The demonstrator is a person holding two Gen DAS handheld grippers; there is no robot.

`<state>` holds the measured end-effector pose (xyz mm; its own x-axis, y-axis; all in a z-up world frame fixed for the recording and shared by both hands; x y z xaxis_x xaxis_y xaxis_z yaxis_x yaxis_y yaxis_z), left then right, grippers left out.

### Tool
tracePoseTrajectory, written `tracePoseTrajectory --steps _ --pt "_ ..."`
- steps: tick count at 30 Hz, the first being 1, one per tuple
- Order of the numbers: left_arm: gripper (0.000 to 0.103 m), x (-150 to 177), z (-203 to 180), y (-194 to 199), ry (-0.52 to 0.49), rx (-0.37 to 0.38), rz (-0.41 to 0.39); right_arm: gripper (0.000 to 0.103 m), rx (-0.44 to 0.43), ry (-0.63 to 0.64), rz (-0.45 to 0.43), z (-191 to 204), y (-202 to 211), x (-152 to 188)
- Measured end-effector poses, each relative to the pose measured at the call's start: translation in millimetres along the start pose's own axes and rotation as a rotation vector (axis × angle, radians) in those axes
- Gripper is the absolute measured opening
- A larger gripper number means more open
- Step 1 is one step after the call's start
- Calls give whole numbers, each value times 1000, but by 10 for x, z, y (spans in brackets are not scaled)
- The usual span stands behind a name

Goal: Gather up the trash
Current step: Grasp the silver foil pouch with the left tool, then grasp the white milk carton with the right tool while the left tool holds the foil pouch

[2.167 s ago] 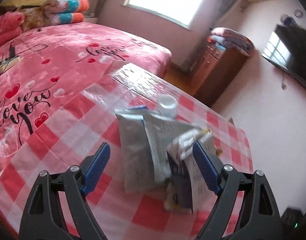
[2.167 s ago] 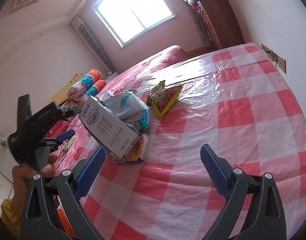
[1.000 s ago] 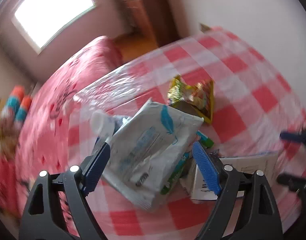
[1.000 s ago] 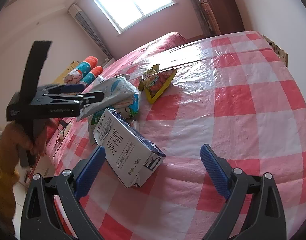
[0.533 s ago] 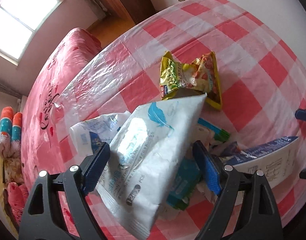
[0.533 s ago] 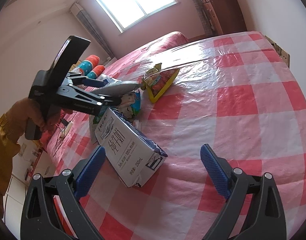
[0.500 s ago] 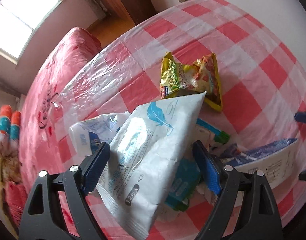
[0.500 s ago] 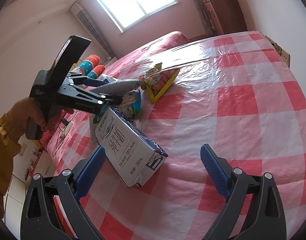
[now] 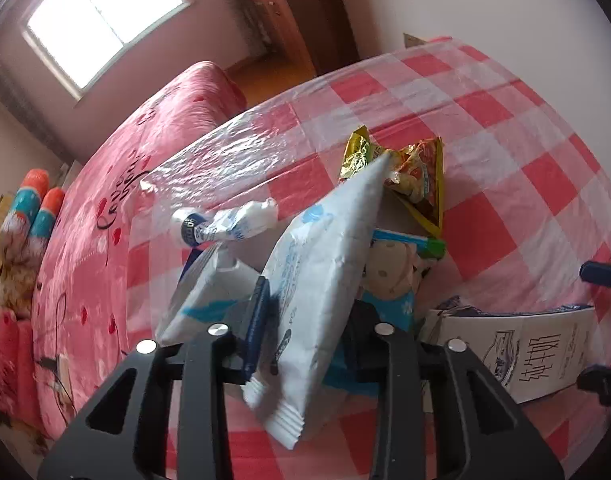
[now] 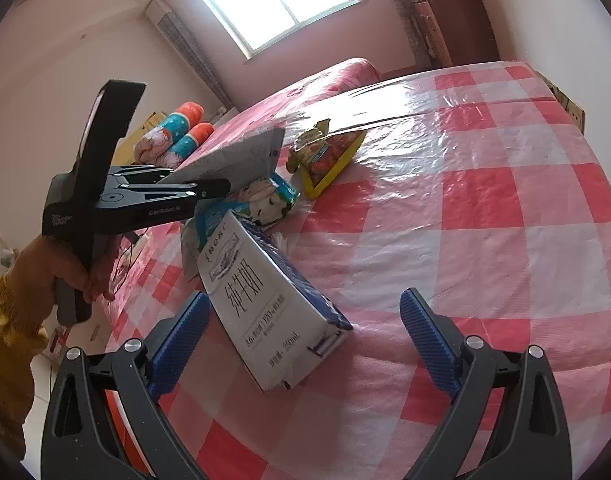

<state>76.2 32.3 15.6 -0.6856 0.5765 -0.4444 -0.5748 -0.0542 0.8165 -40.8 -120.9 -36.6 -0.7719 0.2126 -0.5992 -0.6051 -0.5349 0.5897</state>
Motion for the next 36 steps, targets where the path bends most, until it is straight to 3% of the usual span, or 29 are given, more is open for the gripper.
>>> tracePoseTrajectory --steps 9,22,31,36 --pt "23 267 65 268 177 24 -55 95 8 54 20 74 -40 41" --pt "22 1009 116 691 374 118 -96 95 70 136 69 165 -187 79" --pt "22 1452 21 907 455 188 -110 95 193 303 115 382 -355 180" --pt "22 1657 -12 965 499 230 -121 94 269 392 86 469 -336 216"
Point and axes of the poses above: each gripper's, at about its wrist camera, not at the fingertips, and y roughly against the way its jaws point, z to its left, x to its underside, the point moved 5 cm from there along -y, roughly the way its jaws point, and after that the axes turned 4 degrees about -y, right-handed, at the moved point
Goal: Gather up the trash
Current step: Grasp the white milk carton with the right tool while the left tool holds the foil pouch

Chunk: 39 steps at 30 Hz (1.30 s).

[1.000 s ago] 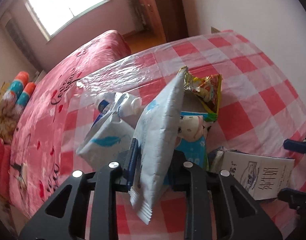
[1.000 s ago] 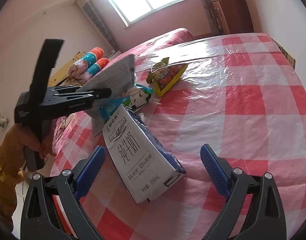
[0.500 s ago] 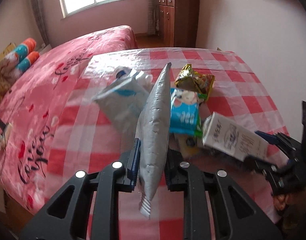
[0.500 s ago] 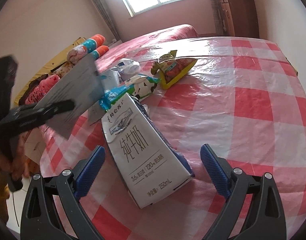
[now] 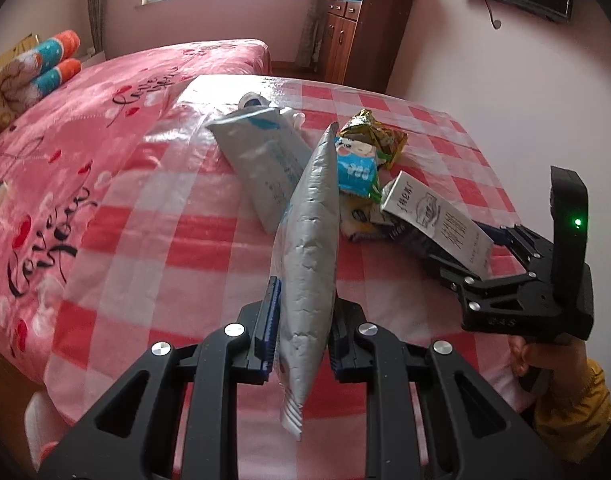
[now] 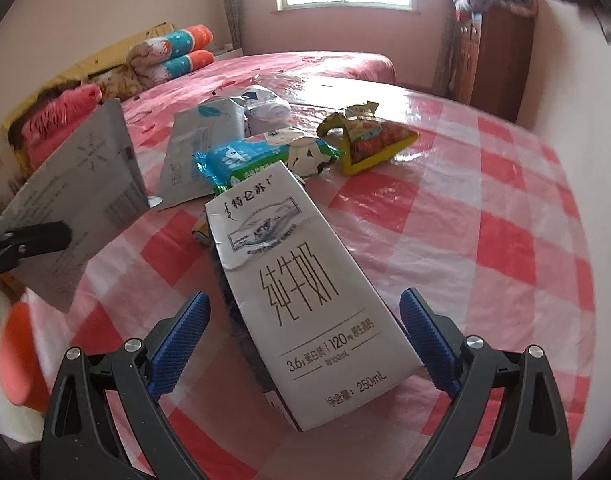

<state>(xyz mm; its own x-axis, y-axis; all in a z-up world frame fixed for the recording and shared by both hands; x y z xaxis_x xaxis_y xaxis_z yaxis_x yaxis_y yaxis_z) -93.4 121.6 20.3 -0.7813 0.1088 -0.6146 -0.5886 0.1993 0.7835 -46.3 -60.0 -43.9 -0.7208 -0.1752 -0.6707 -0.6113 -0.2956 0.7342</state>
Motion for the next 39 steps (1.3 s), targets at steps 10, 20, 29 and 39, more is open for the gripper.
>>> tracePoseTrajectory --steps 10,20,29,39 --pt "22 244 220 71 70 27 -9 84 35 34 -11 20 20 9" --pt "22 430 364 111 108 66 -24 70 55 38 -46 37 171 85" --pt "23 478 402 122 118 94 -48 64 36 -15 -28 14 265 143" --pt "24 457 456 153 146 62 -100 83 -5 -144 62 -64 338 268"
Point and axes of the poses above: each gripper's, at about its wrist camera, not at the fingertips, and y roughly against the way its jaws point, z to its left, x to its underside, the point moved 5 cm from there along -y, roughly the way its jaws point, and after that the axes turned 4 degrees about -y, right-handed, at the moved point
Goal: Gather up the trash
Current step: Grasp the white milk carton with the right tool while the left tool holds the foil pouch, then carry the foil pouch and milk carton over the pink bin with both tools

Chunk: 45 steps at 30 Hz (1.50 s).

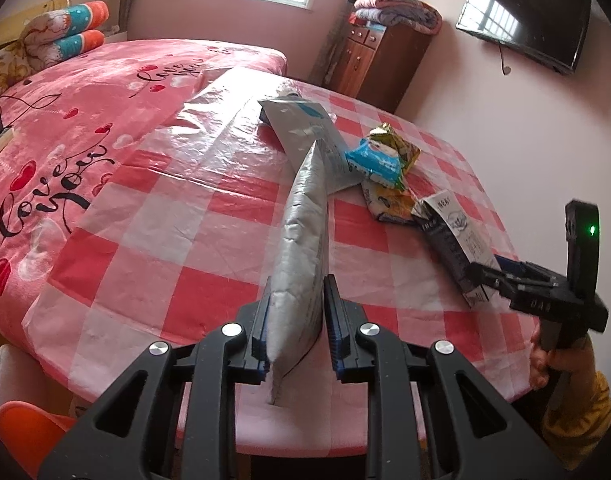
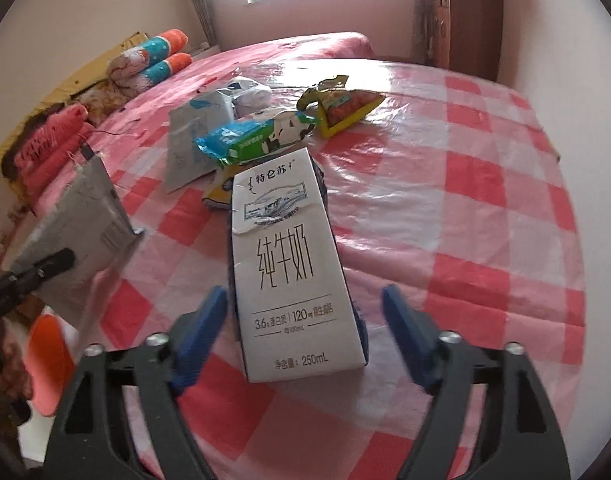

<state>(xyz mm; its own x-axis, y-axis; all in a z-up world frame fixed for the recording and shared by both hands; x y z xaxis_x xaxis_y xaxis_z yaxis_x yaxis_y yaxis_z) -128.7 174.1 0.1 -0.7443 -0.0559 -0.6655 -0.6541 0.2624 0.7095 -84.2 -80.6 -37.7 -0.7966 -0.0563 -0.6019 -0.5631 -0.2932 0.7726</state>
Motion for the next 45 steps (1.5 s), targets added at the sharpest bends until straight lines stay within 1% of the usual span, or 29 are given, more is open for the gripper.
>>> tracePoseTrajectory --steps 1,7,8,9,11,14,21,25,31,36,41,45 --pt "23 -3 4 5 3 0 -6 84 30 15 -9 23 -5 -8" --pt "22 -15 48 40 15 -2 -26 84 93 102 -40 169 -82 -60" --pt "22 -14 56 48 21 3 -27 78 104 111 -43 180 -98 -67" --pt "22 -11 69 57 27 8 -28 68 103 115 -44 186 -104 -66" --pt "22 3 83 73 34 17 -29 67 112 119 -47 174 -112 -67" --pt "22 12 101 94 46 31 -35 64 107 124 -46 172 -92 -62" --pt "21 0 100 142 63 70 -56 64 92 107 -93 173 96 -113" --pt "21 -2 101 188 72 80 -67 64 64 95 -108 218 206 -125" --pt "21 -24 145 295 79 87 -92 64 -6 81 -118 374 338 -144" --pt "21 -15 219 422 89 78 -112 64 -106 71 -108 616 412 -137" --pt "21 31 339 637 98 48 -131 64 -218 102 -77 1023 433 -113" --pt "21 139 530 863 115 -2 -141 64 -313 153 -45 1413 423 -78"
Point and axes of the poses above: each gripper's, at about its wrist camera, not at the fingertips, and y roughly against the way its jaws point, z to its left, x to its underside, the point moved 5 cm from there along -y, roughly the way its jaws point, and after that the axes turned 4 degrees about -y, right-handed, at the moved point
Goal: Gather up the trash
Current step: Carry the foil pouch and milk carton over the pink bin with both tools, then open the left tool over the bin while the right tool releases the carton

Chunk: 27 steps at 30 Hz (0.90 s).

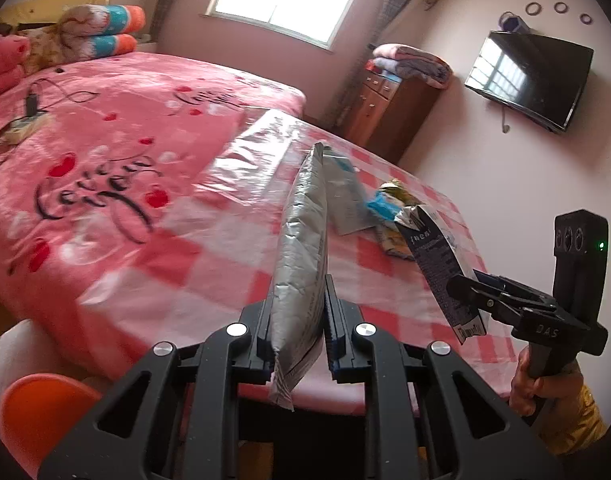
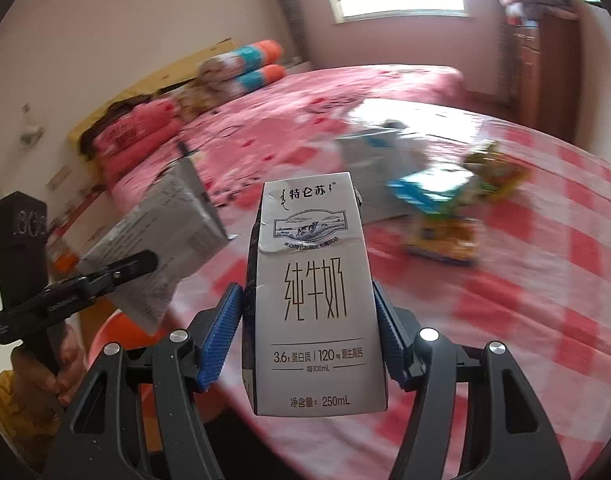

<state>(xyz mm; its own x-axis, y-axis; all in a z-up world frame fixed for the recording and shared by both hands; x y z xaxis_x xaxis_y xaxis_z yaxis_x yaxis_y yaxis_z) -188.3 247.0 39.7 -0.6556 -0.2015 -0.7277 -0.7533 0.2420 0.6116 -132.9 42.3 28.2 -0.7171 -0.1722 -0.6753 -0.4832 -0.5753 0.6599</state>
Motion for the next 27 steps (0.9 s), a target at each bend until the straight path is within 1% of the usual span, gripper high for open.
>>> tracePoseTrajectory --steps 1,4,7,11,15,16,19,23,25,26,27 --pt "21 24 63 68 3 -18 -1 64 -34 15 14 134 -52 3" --pt "21 108 248 253 14 -68 0 64 -101 48 45 415 -162 27" --pt "21 212 459 458 40 -121 5 64 -176 93 95 783 -313 67" --pt "21 405 733 723 82 -191 18 64 -260 145 154 1220 -485 143" --pt "21 683 1038 941 152 -258 45 64 -339 192 224 1653 -669 275" --pt "21 735 1094 964 167 -266 51 64 -366 209 250 1797 -735 331" --pt "21 952 1271 1026 217 -303 82 64 -409 238 310 2058 -875 477" --pt "21 1253 1497 1013 284 -337 132 65 -463 275 401 2389 -1098 730" --pt "21 1389 1595 958 308 -348 168 67 -485 272 445 2465 -1200 842" --pt "22 1468 1660 919 330 -354 195 74 -482 260 471 2487 -1280 910" --pt "23 1535 1694 910 346 -360 211 78 -475 247 484 2472 -1322 949"
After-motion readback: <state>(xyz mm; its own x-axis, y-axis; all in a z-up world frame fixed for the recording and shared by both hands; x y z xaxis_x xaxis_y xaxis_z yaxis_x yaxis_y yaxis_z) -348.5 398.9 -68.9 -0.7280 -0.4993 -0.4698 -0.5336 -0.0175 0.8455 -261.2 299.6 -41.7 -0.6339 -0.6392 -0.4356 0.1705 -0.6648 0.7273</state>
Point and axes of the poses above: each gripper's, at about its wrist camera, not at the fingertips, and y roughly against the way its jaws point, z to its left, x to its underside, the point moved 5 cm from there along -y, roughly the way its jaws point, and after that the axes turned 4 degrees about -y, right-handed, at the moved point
